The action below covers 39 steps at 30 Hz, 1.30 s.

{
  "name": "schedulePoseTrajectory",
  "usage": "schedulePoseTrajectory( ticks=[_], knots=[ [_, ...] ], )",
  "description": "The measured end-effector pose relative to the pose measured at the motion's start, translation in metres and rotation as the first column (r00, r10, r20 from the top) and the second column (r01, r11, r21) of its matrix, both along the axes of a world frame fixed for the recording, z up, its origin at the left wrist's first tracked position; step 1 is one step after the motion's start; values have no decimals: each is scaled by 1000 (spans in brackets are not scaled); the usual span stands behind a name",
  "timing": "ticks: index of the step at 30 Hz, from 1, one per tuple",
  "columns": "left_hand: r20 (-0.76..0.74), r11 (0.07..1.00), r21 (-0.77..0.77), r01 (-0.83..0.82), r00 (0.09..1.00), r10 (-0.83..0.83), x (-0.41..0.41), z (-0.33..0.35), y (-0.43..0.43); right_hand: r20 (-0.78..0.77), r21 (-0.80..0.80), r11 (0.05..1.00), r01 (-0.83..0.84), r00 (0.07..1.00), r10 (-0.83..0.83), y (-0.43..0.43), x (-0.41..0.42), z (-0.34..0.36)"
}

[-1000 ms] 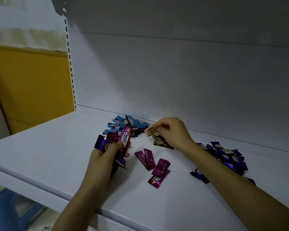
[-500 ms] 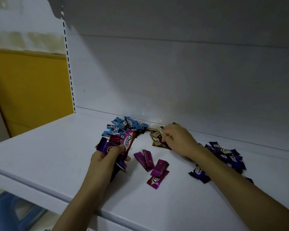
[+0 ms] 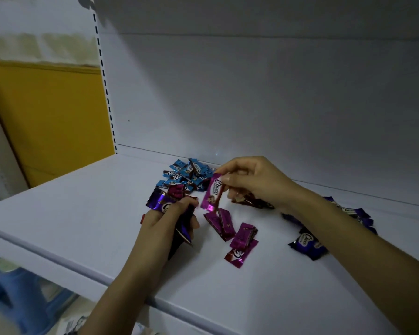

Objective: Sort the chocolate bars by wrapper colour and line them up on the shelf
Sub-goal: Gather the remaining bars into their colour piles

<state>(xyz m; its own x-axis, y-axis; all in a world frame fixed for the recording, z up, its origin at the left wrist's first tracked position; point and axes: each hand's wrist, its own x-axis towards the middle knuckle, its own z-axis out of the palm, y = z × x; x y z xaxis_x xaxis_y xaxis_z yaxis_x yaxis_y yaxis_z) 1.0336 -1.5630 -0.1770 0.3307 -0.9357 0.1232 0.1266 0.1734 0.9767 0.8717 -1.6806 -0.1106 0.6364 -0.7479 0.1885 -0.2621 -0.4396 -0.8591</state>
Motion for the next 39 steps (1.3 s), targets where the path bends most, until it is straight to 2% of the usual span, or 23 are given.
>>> schedulePoseTrajectory(
  ticks=[3,6,8,9,11,12,14,19,22,24,26,28,30,32,33,34,37,39],
  knots=[
    [-9,999,-8,32,999,-32,1,-2,1,-195,4,1000,-16,981,17,-10,-8,-8],
    [0,998,-32,61,998,-61,2,-2,2,-422,-82,993,-82,906,40,-11,-8,-16],
    [41,993,-50,103,994,-101,3,-4,2,-445,-190,977,-99,896,5,-7,-4,-14],
    [77,991,-46,123,990,-119,3,-4,2,-391,-194,975,-104,920,21,-2,-2,-10],
    [158,990,-7,143,978,-140,3,-5,2,-198,-72,983,-168,968,151,10,6,-2],
    [188,989,13,146,971,-146,3,-5,3,-111,-19,974,-227,968,223,16,10,1],
    [194,992,38,122,973,-127,3,-3,5,-13,-13,961,-277,961,277,25,18,0],
    [191,994,107,27,981,-47,-8,7,-21,53,-49,991,-125,990,127,25,26,-5],
    [177,983,150,109,975,-135,2,5,-24,171,48,999,12,985,-20,16,19,-2],
    [134,981,114,159,976,-173,3,7,-10,200,30,991,128,971,-131,6,12,-1],
    [86,991,52,120,989,-124,-3,10,1,48,-95,982,161,986,-157,-3,4,-4],
    [68,992,-13,125,990,-124,-3,3,6,-177,-110,992,56,981,-75,-7,-2,-10],
    [58,988,-27,149,987,-148,0,-1,4,-381,-92,995,-30,925,-7,-6,-2,-20],
    [55,988,-28,152,987,-151,2,-2,2,-470,-248,968,-42,879,-83,-6,2,-25],
    [60,988,-30,152,987,-150,2,-3,1,-433,-318,948,-25,893,-122,-4,6,-24],
    [86,989,-25,148,986,-146,2,-3,1,-349,-319,948,-4,930,-113,0,10,-20],
    [168,990,9,138,976,-137,-1,-5,1,-54,-70,994,-79,996,76,18,21,-7],
    [189,989,9,149,971,-148,-1,-5,2,-6,11,981,-194,981,194,31,29,-7]
  ],
)
